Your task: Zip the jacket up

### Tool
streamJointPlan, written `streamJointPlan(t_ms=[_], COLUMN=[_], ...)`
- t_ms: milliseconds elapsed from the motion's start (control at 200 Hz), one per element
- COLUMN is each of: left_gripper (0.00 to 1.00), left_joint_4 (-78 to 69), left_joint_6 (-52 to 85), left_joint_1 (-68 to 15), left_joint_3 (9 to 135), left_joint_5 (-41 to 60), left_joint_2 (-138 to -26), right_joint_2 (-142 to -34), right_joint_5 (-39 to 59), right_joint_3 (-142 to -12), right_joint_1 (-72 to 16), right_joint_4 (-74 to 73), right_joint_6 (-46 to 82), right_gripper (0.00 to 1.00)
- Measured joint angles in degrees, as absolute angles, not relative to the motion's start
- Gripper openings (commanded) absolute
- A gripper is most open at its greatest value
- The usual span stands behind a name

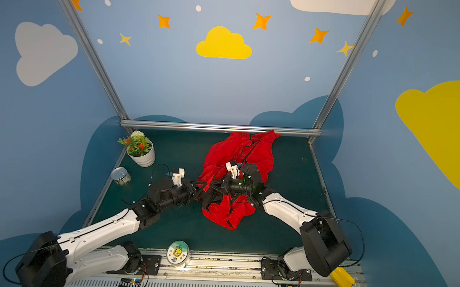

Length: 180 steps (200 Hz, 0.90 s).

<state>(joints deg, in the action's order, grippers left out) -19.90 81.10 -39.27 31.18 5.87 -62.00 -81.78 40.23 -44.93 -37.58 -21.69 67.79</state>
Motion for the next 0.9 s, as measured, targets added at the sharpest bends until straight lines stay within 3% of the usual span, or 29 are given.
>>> streamJointPlan(t_ms=[365, 446, 561, 631, 901], left_gripper=[0.22, 0.15, 0.13, 0.03, 0.03], left_joint_4=[-19.77, -19.77, -19.77, -19.59, -18.76], left_joint_6=[81.01, 81.06, 80.97, 80.88, 80.09], left_joint_1=[-39.2, -39.2, -39.2, -39.2, -39.2], left_joint_3=[31.18, 31.16, 31.07, 30.92, 30.83], left_joint_5=[5.85, 5.82, 5.82, 5.82, 5.8], left_joint_2=[-60.69, -60.6, -60.58, -60.47, -60.18], right_joint_2=[-83.11, -83.18, -83.44, -83.74, -84.2], right_joint_5=[41.41, 41.67, 42.02, 42.44, 43.27], right_joint_3=[-48.73, -49.34, -49.82, -50.13, -52.8], right_joint_1=[-37.58, -37.58, -37.58, -37.58, -37.6], right_joint_4=[-20.67, -19.9, -18.9, -18.11, -13.43], right_joint_6=[66.37, 65.69, 65.23, 64.82, 62.3], right_gripper=[0.0, 0.0, 0.0, 0.0, 0.0])
